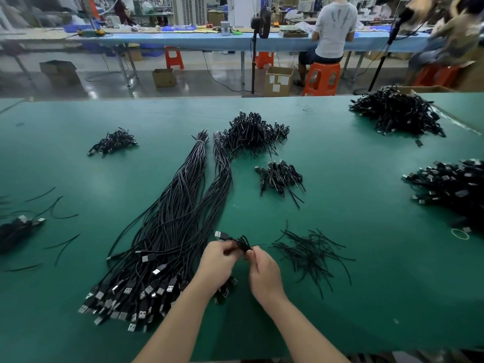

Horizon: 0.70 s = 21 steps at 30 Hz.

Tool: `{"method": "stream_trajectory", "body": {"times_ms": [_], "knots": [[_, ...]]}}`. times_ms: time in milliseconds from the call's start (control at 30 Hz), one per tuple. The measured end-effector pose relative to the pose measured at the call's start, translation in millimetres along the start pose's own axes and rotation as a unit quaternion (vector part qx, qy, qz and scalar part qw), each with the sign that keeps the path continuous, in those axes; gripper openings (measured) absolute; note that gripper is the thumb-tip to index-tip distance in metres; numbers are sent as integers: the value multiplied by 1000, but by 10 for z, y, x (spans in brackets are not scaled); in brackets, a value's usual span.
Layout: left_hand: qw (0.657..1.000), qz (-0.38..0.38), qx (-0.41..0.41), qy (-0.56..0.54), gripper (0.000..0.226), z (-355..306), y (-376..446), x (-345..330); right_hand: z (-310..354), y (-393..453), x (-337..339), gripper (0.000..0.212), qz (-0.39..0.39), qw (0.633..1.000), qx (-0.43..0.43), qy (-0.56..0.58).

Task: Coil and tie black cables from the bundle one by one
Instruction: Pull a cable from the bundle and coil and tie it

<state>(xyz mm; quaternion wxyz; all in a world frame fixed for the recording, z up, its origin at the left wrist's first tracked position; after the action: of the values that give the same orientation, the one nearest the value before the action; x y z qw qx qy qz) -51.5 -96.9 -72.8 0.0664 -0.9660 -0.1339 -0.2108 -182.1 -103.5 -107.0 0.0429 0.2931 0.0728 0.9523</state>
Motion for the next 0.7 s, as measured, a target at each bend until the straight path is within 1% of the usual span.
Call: {"method": "stream_trajectory", "body": {"times_ms": [67, 133, 200, 300, 400, 500, 567, 700], "knots": [[1000, 20, -16, 12, 28, -14, -5, -1, -8, 1, 2, 33, -1, 1000, -2, 4], [999, 34, -26, 29, 20, -18, -14, 4, -17, -1, 4, 31, -3, 1000, -5, 13], [999, 21, -32, 35, 10, -13, -24, 15, -28, -1, -1, 28, -3, 1000, -8, 14], [999, -43, -19, 17, 18, 21, -37, 13, -25, -6, 0, 27, -7, 1000, -5, 21], [997, -77, 4, 15, 27, 67, -44, -32, -3, -14, 20, 24, -30, 999, 4, 45], [996, -88, 11, 27, 32, 68, -43, -61, -4, -6, 36, 20, -44, 998, 6, 49], [995, -88, 21, 35, 30, 65, -37, -76, 19, -11, 59, 16, -51, 997, 8, 64], [995, -79, 52, 36, 24, 98, -25, -78, 36, -25, 89, 20, -56, 995, 1, 80]]}}
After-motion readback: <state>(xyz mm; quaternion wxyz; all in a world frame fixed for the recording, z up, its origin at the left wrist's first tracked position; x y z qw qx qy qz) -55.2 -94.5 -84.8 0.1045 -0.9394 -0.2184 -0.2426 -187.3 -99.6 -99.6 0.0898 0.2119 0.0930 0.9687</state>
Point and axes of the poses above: each hand's wrist, its own y-axis towards the middle knuckle, its own x-axis out of the back of the hand, z = x × y, the point moved 6 cm from there along y, towards the middle knuckle, and after that the axes turned 12 degrees about -z, right-handed, at the moved point
